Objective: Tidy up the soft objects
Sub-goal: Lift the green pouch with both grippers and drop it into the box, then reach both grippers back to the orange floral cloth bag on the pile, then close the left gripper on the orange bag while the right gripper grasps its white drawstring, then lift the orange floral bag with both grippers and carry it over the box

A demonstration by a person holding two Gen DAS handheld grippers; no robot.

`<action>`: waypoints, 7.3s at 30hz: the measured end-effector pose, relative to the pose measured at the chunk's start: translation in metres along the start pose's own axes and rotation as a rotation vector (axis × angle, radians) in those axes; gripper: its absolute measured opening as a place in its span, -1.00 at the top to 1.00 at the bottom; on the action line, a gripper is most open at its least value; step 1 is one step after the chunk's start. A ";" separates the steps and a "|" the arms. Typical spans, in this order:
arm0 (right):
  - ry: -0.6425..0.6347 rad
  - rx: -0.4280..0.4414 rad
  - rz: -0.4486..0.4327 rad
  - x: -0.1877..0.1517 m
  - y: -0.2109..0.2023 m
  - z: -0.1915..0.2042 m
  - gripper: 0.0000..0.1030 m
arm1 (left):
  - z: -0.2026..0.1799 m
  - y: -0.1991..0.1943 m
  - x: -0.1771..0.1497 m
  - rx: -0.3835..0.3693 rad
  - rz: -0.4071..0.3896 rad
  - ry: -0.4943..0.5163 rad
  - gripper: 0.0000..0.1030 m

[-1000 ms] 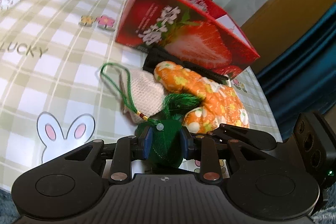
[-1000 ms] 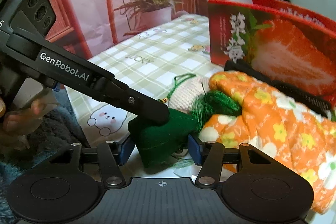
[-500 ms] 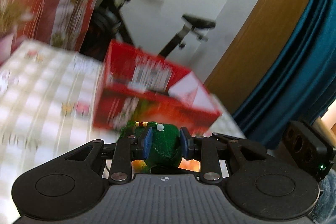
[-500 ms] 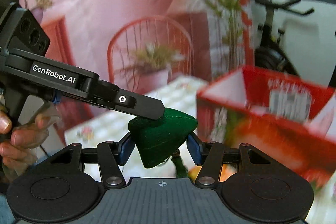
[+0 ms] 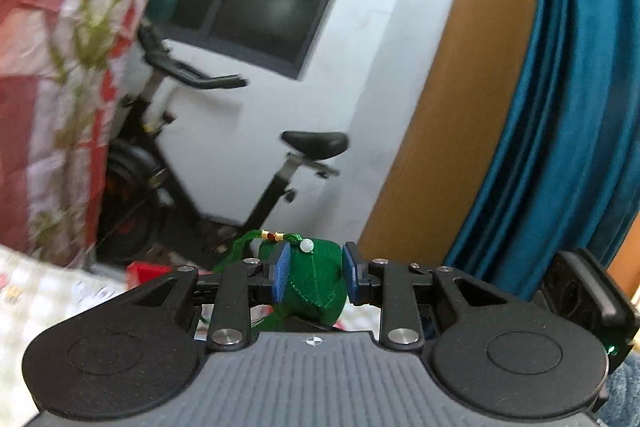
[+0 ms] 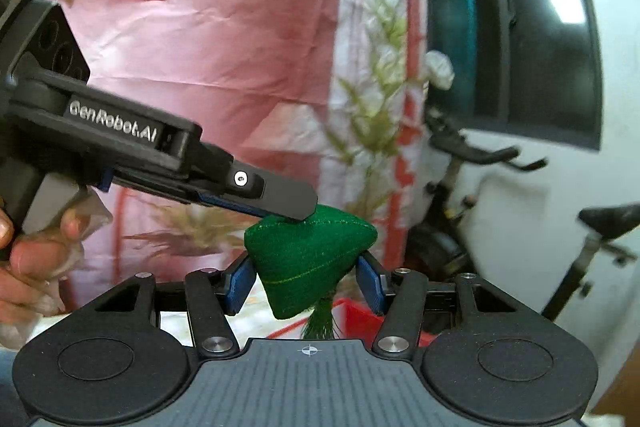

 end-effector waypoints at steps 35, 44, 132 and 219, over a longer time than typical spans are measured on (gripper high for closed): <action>0.166 -0.203 0.366 -0.174 0.047 -0.077 -0.05 | 0.097 0.102 -0.068 0.191 0.244 -0.046 0.36; 0.165 -0.152 0.304 -0.144 0.000 -0.033 -0.04 | 0.096 0.055 -0.094 0.221 0.278 -0.026 0.36; 0.613 -0.152 0.465 -0.259 -0.076 0.077 -0.06 | 0.156 -0.020 -0.229 0.388 0.316 -0.283 0.63; 0.041 -0.256 0.169 -0.096 -0.020 -0.022 0.84 | 0.059 0.023 -0.029 0.201 -0.077 0.057 0.72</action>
Point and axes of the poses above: each gripper's, at about its wrist camera, not at the fingertips, and y roughly the way its jaws point, z to its left, x to its top, the point moved 9 cm from there along y, roughly the way its jaws point, and after that the axes turned 15 degrees about -y, right-handed, at the moved point
